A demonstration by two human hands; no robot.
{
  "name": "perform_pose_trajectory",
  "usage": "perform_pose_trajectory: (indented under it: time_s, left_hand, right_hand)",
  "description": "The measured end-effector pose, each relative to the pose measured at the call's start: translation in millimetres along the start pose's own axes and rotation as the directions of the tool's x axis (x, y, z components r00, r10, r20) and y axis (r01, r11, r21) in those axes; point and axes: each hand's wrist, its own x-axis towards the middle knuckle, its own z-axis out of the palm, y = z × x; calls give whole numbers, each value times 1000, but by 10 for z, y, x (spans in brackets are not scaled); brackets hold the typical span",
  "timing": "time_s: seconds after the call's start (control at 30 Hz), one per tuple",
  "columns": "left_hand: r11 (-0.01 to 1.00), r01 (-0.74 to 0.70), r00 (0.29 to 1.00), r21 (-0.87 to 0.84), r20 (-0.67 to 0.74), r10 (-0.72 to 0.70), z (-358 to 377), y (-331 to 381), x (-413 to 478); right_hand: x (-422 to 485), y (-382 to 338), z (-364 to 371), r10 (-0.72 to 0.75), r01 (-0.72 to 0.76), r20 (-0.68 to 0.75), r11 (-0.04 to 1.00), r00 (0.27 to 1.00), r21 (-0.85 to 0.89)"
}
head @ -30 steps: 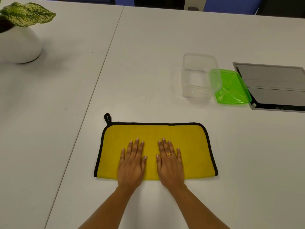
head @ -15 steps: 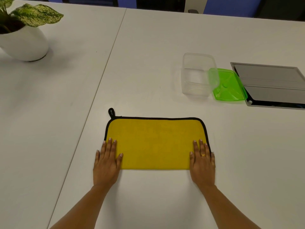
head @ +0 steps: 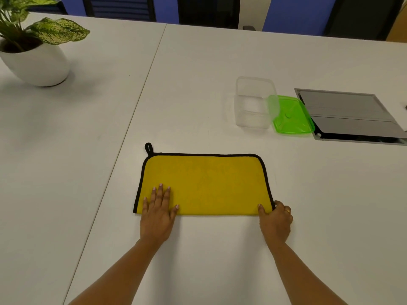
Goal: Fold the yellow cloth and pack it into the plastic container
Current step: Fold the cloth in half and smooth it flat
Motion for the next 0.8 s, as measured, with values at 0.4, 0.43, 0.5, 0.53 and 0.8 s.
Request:
perform_pose_trajectory:
  time_s: [0.4, 0.43, 0.5, 0.53, 0.8]
  left_hand:
    - [998, 0, 989, -67, 147, 9, 6, -14, -104]
    - [998, -3, 988, -60, 151, 12, 4, 5, -119]
    - [999, -8, 983, -52, 183, 17, -2, 61, -131]
    - [998, -14, 979, -53, 204, 25, -6, 104, -130]
    - [986, -137, 950, -91, 268, 157, 4, 490, -351]
  right_hand:
    - [157, 36, -194, 235, -293, 185, 857, 954, 424]
    - [166, 63, -214, 244, -303, 187, 845, 952, 441]
    - [192, 112, -265, 261, -307, 163, 830, 952, 465]
    - [215, 129, -295, 274, -307, 140, 825, 951, 475]
    - [287, 367, -678, 252, -177, -103, 867, 962, 467]
